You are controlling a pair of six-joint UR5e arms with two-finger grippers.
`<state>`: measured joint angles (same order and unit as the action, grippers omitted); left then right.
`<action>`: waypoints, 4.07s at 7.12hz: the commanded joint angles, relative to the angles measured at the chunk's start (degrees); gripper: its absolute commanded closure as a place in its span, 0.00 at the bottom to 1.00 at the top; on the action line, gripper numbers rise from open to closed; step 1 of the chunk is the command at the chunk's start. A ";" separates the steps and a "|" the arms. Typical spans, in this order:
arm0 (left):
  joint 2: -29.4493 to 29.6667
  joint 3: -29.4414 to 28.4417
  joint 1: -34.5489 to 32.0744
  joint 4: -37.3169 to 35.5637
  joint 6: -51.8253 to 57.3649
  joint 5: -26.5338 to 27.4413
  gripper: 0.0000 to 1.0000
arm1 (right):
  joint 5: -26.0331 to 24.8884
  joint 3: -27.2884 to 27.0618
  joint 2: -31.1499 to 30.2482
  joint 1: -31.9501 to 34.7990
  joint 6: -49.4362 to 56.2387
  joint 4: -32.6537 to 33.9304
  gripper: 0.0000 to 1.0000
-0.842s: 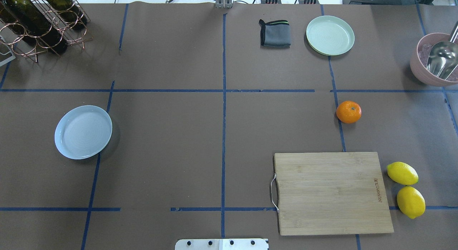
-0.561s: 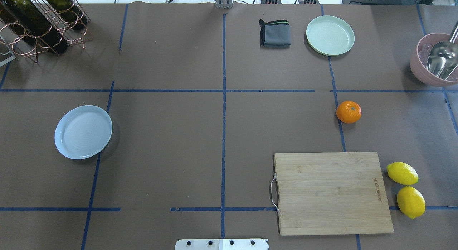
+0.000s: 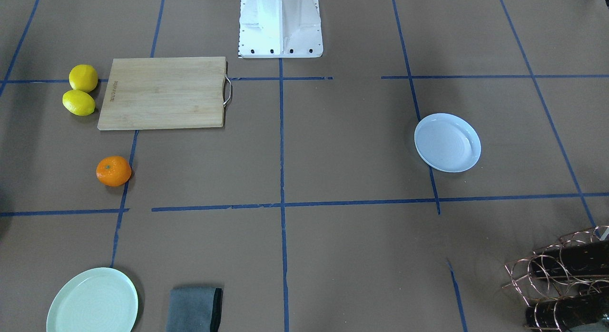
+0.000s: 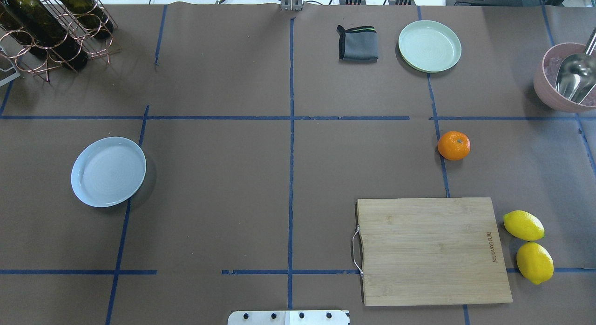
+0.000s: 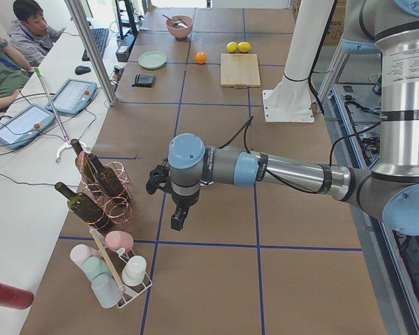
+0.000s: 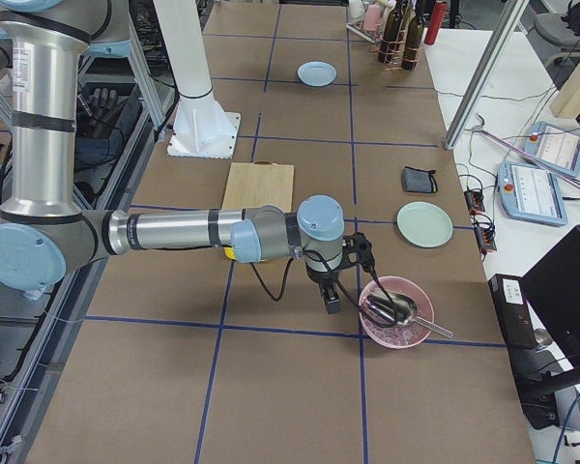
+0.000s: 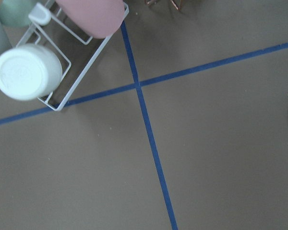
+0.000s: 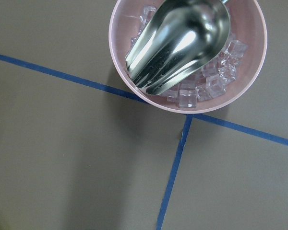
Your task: Pick orange to plate
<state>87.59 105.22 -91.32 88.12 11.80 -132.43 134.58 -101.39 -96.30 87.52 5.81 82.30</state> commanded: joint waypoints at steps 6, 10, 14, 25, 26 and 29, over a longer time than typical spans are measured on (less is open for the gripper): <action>-1.11 -0.10 11.30 28.41 -20.82 -2.05 0.00 | 1.30 0.31 -1.26 0.02 0.08 -4.52 0.00; -6.20 -5.44 33.08 53.93 -65.12 13.47 0.27 | 1.39 0.31 -2.05 -0.07 -0.09 -4.52 0.00; -5.41 -11.00 45.87 60.15 -77.54 25.55 0.30 | 1.39 0.31 -2.05 0.02 -0.09 -4.52 0.00; -3.05 -9.09 48.87 59.45 -76.75 26.09 1.00 | 1.30 0.75 -1.97 -0.07 -0.09 -4.52 0.00; -0.78 -7.50 48.87 59.10 -76.84 24.95 1.00 | 1.30 0.75 -1.97 -0.07 -0.09 -4.52 0.00; 20.69 -8.71 50.00 42.12 -81.02 25.20 1.00 | 1.39 0.75 -1.97 -0.07 -0.18 -4.52 0.00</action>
<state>98.97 97.00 -42.11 138.32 -66.63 -107.31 135.94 -100.63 -98.26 87.45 5.69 77.80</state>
